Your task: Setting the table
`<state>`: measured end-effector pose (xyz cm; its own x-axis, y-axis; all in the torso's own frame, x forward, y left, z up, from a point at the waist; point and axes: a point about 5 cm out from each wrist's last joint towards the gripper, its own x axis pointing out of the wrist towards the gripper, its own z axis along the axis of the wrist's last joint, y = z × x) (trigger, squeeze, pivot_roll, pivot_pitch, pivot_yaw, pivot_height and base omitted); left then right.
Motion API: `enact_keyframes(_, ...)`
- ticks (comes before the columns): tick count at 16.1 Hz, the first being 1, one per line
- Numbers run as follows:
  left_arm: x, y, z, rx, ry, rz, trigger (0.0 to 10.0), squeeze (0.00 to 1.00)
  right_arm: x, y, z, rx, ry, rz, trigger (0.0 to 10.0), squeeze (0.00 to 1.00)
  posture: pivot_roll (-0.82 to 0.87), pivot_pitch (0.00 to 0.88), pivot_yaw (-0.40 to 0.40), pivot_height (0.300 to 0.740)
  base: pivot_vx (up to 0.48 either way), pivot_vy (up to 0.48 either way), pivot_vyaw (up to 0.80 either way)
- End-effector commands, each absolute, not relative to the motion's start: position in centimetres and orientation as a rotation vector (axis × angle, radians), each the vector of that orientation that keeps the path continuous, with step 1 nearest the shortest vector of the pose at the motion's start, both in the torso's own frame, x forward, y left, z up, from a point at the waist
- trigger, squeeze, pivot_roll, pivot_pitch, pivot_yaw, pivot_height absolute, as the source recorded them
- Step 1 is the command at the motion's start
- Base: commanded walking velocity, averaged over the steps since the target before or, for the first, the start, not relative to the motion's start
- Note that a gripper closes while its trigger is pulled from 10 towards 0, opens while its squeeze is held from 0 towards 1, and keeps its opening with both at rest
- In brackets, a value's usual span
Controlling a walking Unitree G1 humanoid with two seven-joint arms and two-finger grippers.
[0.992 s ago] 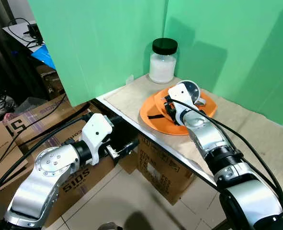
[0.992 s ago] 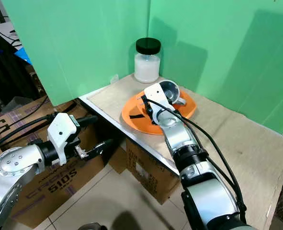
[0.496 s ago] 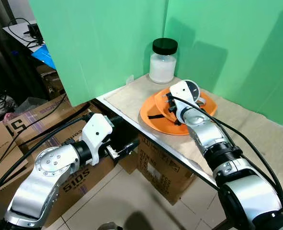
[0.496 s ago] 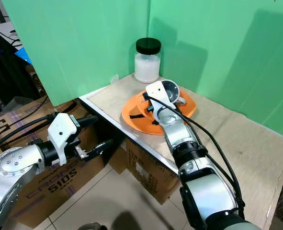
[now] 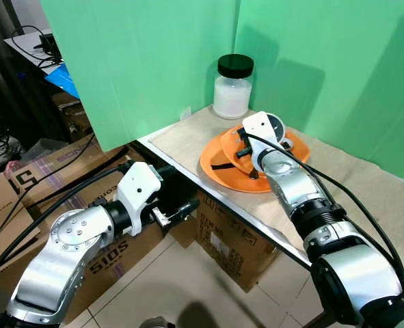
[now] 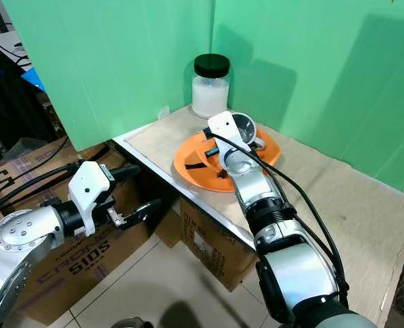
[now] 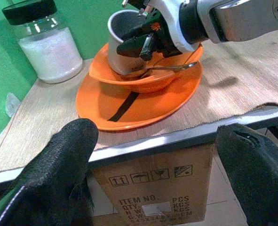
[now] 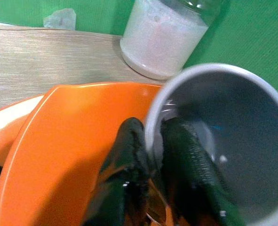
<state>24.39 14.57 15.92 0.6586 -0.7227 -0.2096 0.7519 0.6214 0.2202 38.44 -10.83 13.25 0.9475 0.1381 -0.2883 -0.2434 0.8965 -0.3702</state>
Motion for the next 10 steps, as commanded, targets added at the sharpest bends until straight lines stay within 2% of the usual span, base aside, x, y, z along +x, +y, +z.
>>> enact_keyframes(1, 24.5, 14.5, 16.0, 0.319, 0.107, -0.856, 10.0, 0.00, 38.7, -10.7, 13.7, -0.417, 0.250, 0.202, 0.0, 0.00, 0.10, 0.000, 0.017, 0.740, 0.000, 0.000, 0.00)
enact_keyframes(10, 25.0, 14.3, 16.1, 0.331, 0.084, -0.847, 10.0, 0.00, 38.9, -10.7, 14.9, -0.414, 0.188, 0.203, 0.0, 0.00, 0.09, 0.000, 0.005, 0.740, 0.000, 0.000, 0.00)
